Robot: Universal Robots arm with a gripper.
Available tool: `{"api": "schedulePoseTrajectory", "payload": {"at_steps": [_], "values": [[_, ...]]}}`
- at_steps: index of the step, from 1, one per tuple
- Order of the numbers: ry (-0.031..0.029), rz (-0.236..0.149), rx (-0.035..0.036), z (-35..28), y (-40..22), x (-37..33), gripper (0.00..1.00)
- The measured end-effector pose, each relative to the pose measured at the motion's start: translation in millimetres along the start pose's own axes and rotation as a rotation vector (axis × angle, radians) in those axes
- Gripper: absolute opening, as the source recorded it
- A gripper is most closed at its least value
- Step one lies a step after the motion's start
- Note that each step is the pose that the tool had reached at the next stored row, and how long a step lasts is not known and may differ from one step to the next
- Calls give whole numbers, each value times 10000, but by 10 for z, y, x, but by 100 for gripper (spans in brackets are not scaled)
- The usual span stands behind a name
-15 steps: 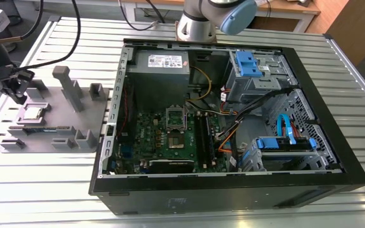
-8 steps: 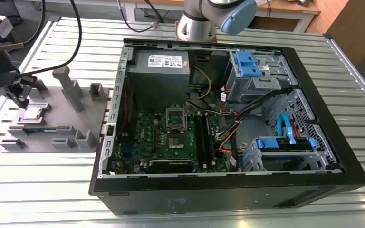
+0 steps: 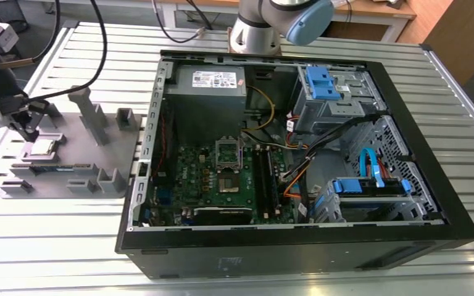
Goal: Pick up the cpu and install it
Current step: 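Pick up the cpu and move it towards the insertion slot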
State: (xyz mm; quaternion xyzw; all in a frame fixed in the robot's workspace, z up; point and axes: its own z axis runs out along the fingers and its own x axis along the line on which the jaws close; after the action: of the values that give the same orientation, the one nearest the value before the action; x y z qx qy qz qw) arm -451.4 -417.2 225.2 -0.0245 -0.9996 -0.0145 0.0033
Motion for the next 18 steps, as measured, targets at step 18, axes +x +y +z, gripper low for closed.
{"api": "schedulePoseTrajectory", "payload": {"at_steps": [18], "values": [[-18, -27, -2, 181, 31, 3, 11]]}}
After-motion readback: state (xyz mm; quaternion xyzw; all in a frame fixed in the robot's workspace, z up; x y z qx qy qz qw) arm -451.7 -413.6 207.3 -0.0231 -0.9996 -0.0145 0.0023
